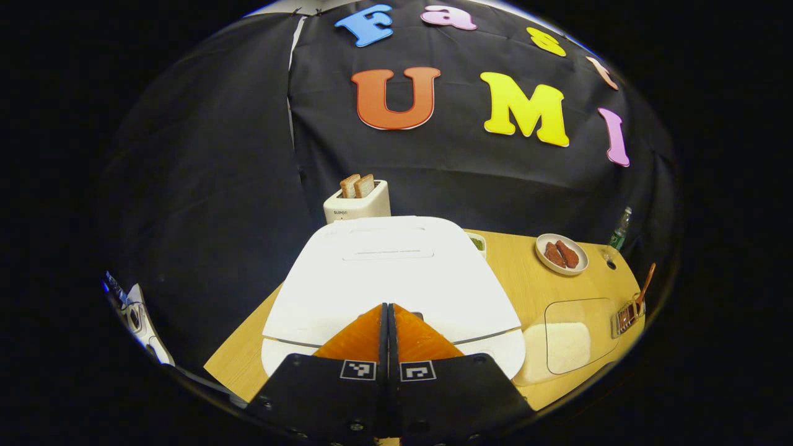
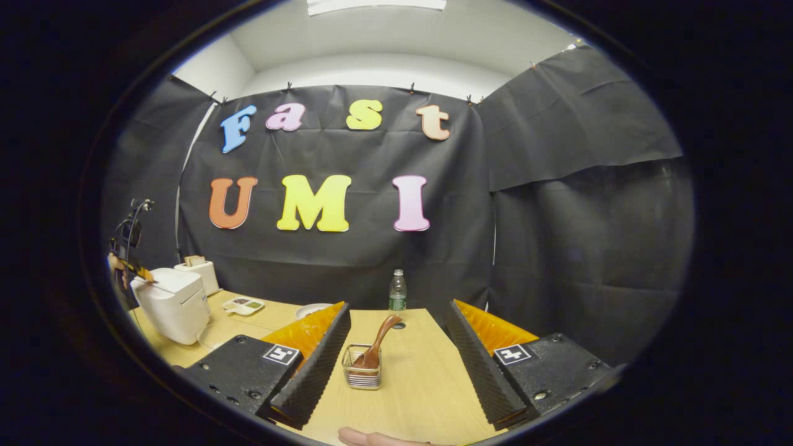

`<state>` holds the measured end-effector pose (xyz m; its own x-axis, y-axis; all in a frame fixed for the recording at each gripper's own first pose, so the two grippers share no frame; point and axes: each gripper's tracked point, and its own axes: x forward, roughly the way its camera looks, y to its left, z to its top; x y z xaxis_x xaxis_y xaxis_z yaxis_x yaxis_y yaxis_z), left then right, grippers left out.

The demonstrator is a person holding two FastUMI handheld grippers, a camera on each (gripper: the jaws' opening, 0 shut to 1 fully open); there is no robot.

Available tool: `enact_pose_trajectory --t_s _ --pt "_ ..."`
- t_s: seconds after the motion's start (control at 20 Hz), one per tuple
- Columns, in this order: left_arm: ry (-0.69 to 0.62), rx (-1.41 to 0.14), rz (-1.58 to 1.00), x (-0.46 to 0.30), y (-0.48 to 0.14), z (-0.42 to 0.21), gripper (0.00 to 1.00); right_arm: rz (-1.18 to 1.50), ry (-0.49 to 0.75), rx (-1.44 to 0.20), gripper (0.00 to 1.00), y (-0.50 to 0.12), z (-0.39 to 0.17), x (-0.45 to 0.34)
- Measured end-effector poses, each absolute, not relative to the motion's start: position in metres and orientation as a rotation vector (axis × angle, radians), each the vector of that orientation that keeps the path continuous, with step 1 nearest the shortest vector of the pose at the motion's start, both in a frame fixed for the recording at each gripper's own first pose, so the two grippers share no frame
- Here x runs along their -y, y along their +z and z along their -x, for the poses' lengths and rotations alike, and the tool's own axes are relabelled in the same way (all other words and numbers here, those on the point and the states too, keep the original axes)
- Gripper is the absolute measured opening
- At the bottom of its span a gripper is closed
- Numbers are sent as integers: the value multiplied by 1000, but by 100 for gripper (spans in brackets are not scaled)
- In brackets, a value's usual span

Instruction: Close the left gripper, press the button to open the rice cooker; take a wooden spoon from the chopstick holder with the right hand, scoop a spoonful of rice and pour it into the rice cooker, then put the wooden spoon back into the chopstick holder.

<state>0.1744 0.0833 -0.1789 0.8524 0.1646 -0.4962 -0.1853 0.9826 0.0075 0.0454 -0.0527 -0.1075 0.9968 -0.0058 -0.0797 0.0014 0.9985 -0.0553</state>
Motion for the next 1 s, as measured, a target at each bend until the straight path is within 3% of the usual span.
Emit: enact_pose_trajectory --t_s 0.35,0.55,0.6,0.65,0.7,0.75,0.8,1.0 --pt "209 -325 55 -98 -107 -181 0 49 -16 -109 99 -119 -53 57" --pt "196 -244 76 -89 -82 -148 3 37 1 -129 99 -134 -68 56" --pt "191 -214 78 -87 -79 -140 25 31 11 -135 99 -140 -73 55" --pt "161 -185 70 -76 -74 -132 29 25 18 -143 99 -145 -79 54" --pt "164 -161 55 -73 -73 -124 63 16 23 -154 99 -152 -85 54" --pt "165 -145 39 -67 -70 -106 90 7 25 -167 99 -158 -92 54" --pt "174 -122 23 -67 -69 -96 96 -4 28 -178 99 -164 -99 53" --pt "133 -89 22 -39 -76 -59 95 -49 45 -222 99 -191 -126 49"
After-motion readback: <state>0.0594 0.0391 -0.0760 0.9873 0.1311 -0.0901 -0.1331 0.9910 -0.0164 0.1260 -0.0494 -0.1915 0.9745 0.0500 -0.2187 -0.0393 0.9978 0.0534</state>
